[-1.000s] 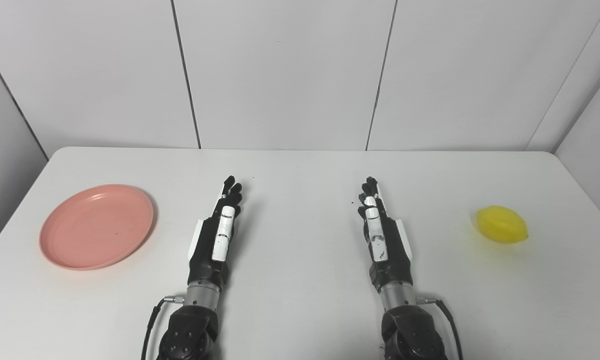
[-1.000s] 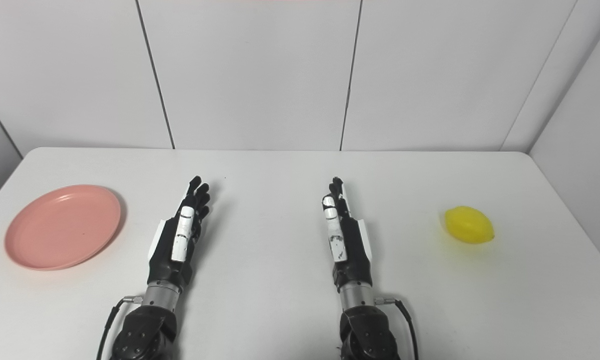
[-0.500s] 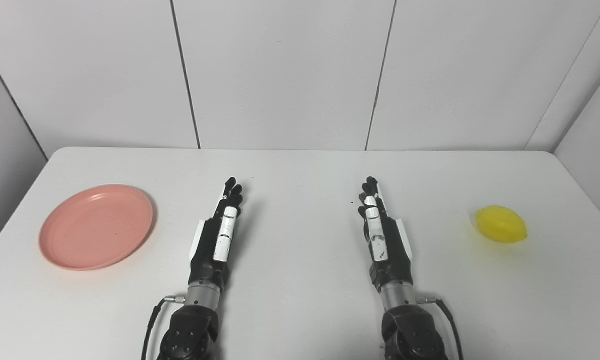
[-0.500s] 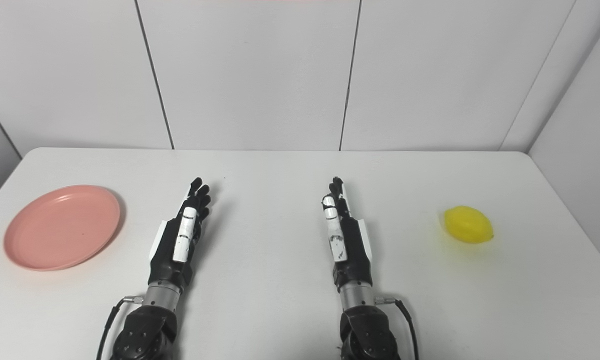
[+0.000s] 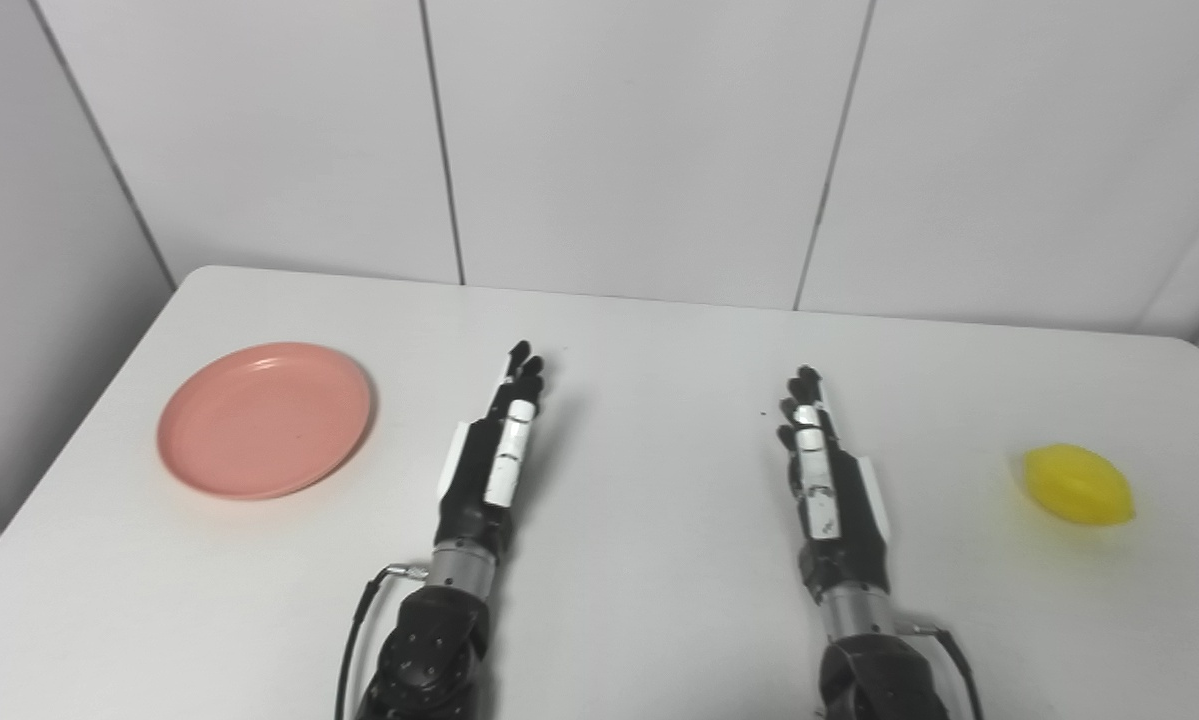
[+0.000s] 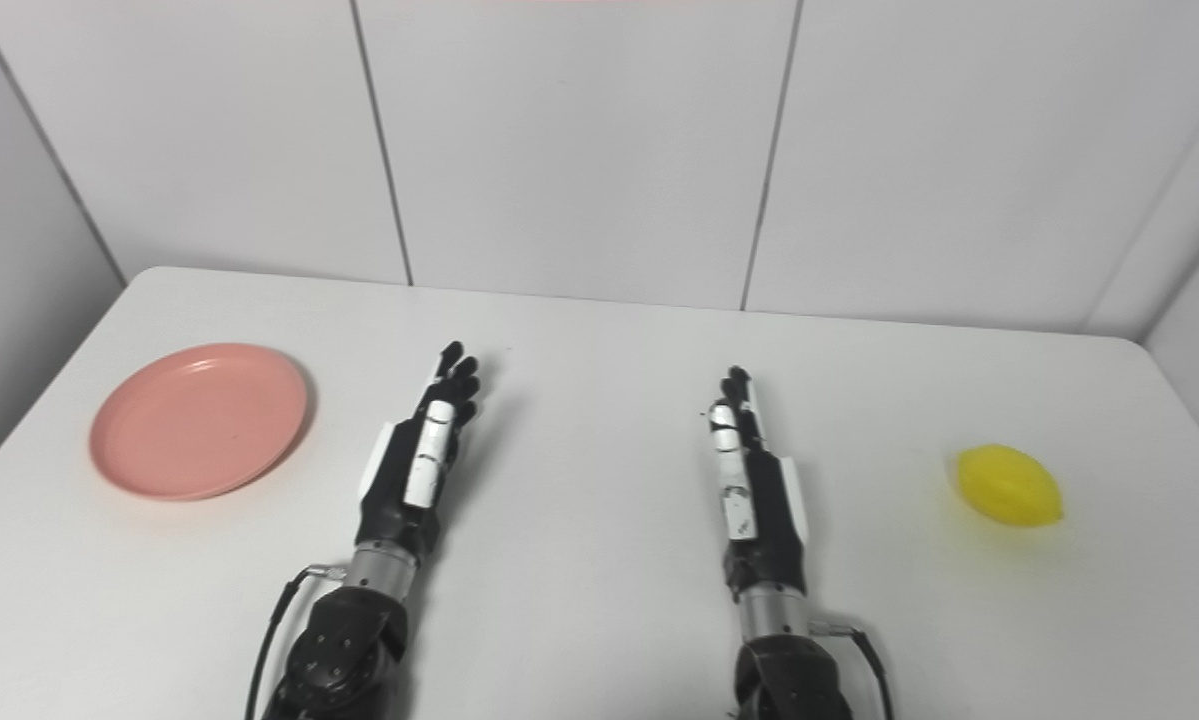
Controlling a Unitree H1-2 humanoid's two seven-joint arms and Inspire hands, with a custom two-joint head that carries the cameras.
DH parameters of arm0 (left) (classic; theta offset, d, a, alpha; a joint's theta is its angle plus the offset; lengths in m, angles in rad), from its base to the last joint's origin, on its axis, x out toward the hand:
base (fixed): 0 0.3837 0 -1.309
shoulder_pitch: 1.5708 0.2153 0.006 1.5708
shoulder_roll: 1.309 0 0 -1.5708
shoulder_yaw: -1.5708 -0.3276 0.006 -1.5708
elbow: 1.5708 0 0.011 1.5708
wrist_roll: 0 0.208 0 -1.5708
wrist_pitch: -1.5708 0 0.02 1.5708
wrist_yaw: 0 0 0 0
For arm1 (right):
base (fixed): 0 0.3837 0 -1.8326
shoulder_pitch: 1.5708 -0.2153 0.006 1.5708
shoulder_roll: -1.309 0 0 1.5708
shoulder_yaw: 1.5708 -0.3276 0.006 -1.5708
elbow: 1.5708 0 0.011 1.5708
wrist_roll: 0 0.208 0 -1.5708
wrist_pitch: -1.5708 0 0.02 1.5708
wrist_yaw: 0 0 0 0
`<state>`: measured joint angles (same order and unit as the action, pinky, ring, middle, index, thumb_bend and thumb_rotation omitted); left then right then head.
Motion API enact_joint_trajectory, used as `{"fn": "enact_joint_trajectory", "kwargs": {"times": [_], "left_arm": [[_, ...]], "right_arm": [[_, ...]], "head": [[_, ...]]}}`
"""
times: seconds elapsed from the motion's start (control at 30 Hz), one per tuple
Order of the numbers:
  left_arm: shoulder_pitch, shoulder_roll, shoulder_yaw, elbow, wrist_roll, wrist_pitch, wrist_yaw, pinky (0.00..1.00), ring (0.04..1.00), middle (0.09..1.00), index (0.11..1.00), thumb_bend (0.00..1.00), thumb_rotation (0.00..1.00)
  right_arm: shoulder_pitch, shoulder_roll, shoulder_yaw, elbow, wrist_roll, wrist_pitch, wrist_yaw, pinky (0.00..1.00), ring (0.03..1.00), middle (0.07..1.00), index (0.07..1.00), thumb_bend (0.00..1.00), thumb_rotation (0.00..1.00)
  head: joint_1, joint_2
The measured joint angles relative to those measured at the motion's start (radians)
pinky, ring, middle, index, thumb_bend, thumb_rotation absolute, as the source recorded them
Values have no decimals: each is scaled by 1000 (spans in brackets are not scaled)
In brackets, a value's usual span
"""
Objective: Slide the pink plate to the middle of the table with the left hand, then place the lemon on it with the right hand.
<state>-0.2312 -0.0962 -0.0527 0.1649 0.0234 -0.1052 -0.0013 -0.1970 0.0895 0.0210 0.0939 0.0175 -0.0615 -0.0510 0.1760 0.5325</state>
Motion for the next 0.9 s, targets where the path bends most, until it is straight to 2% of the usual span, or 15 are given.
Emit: {"fn": "enact_joint_trajectory", "kwargs": {"times": [0.03,0.13,0.2,0.23,0.3,0.47,0.57,0.77,0.9], "left_arm": [[-3,-6,3,5,-1,-7,10,973,974,973,962,597,1000],[-16,-23,21,20,-5,-24,28,964,960,959,948,606,1000],[-31,-26,33,20,-5,-26,37,954,937,928,917,619,1000],[-40,-26,41,20,-6,-29,43,915,897,882,868,611,1000],[-64,-26,69,20,-16,-39,59,923,883,863,843,623,1000],[-108,-14,130,20,-58,-54,78,856,817,808,781,622,1000],[-118,8,146,20,-92,-61,77,803,789,779,755,627,1000],[-123,43,182,20,-87,-65,104,737,749,737,712,613,1000],[-129,54,198,8,-83,-67,135,688,722,712,685,645,1000]], "right_arm": [[6,-7,-5,0,4,-4,0,1000,990,990,989,721,984],[12,-28,-11,-1,19,-24,6,1000,994,997,999,723,998],[12,-42,-13,-1,29,-37,16,1000,999,1000,1000,729,1000],[12,-46,-13,-1,36,-39,21,1000,1000,1000,1000,731,992],[12,-51,-17,-1,53,-41,37,1000,1000,1000,1000,732,990],[12,-58,-22,2,75,-52,42,1000,1000,1000,1000,731,984],[10,-61,-21,4,84,-54,51,1000,1000,1000,1000,731,973],[7,-67,-24,9,88,-61,68,1000,1000,1000,1000,726,979],[1,-78,-25,18,89,-75,78,1000,1000,1000,1000,719,992]], "head": [[38,-21],[68,-35],[103,-52],[117,-65],[132,-74],[140,-83],[138,-94],[154,-106],[161,-111]]}}
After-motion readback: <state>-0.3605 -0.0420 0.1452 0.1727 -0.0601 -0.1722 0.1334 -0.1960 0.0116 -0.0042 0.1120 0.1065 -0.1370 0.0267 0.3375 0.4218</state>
